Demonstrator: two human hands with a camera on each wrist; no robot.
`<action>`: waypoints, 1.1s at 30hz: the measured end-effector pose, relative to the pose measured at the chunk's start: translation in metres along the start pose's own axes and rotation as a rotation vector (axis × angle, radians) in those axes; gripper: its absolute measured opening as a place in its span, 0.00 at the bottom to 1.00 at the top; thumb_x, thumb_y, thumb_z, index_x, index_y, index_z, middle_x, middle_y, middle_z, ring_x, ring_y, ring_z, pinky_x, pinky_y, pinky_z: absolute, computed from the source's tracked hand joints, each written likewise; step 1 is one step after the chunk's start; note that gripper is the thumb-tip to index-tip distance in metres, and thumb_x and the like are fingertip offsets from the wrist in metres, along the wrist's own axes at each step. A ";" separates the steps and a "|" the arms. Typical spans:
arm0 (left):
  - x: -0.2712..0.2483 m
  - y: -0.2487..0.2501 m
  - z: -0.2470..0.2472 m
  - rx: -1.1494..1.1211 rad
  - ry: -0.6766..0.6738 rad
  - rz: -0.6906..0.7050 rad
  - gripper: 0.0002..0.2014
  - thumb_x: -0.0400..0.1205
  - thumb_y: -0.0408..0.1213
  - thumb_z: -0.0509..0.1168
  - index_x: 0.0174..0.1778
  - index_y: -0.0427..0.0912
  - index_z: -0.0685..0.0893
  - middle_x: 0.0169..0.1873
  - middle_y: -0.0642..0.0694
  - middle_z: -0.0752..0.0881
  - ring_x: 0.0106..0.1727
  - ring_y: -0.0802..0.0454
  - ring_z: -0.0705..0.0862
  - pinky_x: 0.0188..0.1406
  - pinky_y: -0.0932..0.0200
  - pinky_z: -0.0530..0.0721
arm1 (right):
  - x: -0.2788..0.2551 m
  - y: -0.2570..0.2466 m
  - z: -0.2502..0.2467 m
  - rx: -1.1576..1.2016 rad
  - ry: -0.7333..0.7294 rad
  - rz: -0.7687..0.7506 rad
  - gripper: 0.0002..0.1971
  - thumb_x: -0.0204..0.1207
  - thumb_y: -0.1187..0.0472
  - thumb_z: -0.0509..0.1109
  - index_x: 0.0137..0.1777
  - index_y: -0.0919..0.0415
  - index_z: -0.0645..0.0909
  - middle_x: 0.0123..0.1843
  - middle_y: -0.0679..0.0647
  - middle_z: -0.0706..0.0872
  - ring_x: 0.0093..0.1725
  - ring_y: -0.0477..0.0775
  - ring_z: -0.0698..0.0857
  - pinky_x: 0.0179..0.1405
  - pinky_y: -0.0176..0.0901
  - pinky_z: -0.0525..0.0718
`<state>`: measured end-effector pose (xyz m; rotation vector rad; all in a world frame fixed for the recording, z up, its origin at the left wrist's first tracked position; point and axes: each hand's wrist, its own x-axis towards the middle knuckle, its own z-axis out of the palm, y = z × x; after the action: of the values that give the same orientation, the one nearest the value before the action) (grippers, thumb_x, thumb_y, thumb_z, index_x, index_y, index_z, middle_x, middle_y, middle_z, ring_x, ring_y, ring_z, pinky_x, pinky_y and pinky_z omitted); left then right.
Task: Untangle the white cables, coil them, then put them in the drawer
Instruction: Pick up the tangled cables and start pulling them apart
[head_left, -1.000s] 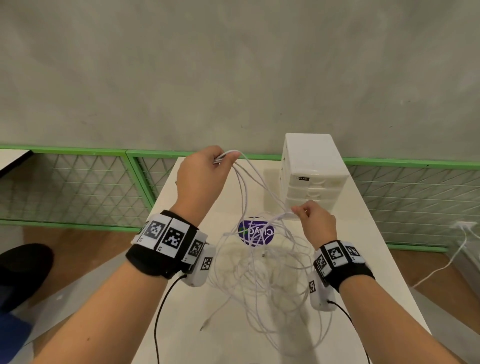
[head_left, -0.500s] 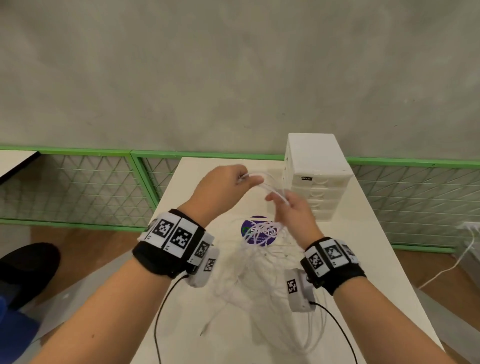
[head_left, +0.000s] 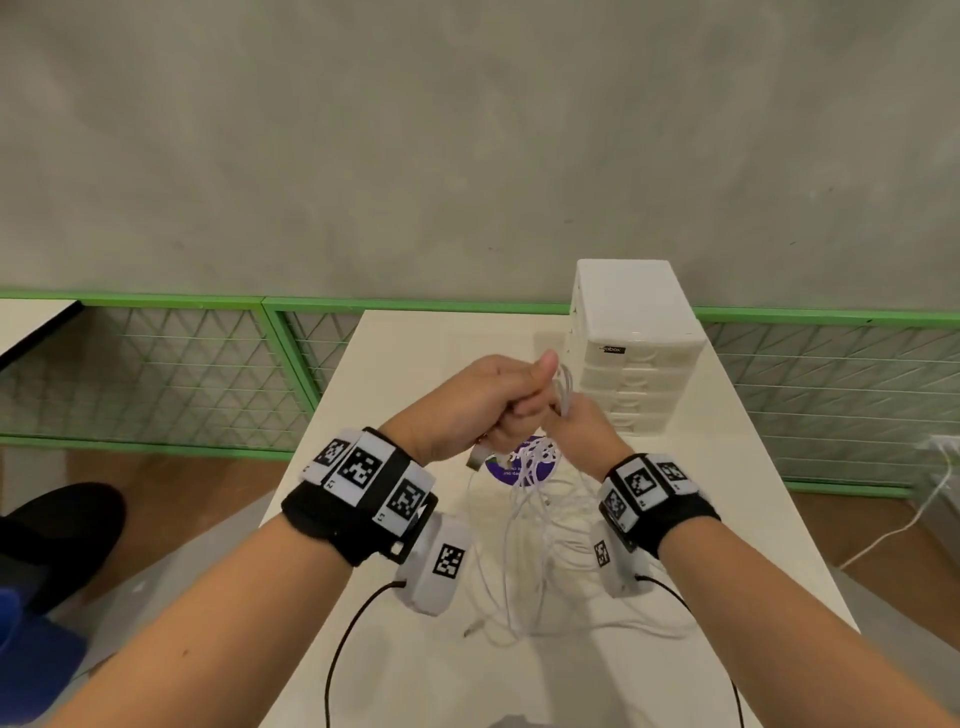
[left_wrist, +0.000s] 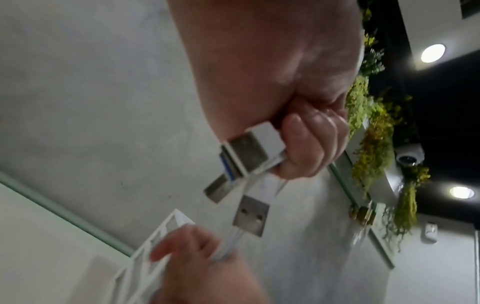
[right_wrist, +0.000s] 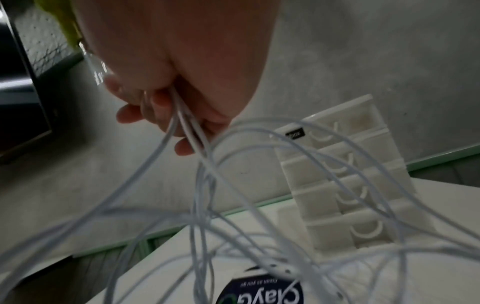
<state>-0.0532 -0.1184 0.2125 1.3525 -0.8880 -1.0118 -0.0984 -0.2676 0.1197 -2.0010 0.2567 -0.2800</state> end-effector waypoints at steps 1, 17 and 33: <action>0.003 0.004 0.002 -0.050 0.010 0.031 0.26 0.85 0.51 0.52 0.21 0.47 0.70 0.17 0.53 0.62 0.19 0.59 0.55 0.18 0.69 0.55 | 0.000 0.004 0.007 -0.043 -0.032 0.011 0.16 0.80 0.65 0.64 0.31 0.50 0.78 0.31 0.48 0.82 0.34 0.45 0.80 0.40 0.42 0.78; 0.034 -0.012 -0.028 0.096 0.918 0.485 0.14 0.89 0.33 0.51 0.42 0.45 0.79 0.32 0.53 0.73 0.31 0.62 0.70 0.30 0.67 0.70 | -0.025 0.017 0.044 -0.328 -0.252 -0.158 0.07 0.75 0.49 0.69 0.41 0.51 0.79 0.38 0.44 0.82 0.40 0.44 0.79 0.45 0.41 0.77; 0.010 -0.058 -0.050 0.936 0.253 -0.179 0.26 0.76 0.50 0.73 0.25 0.43 0.63 0.25 0.47 0.71 0.29 0.48 0.70 0.34 0.55 0.67 | -0.022 0.030 0.004 -0.180 0.016 -0.059 0.19 0.63 0.46 0.80 0.52 0.46 0.79 0.53 0.41 0.81 0.53 0.37 0.78 0.53 0.26 0.73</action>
<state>-0.0059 -0.1084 0.1515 2.3158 -1.1085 -0.5145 -0.1199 -0.2709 0.0890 -2.1878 0.2401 -0.3200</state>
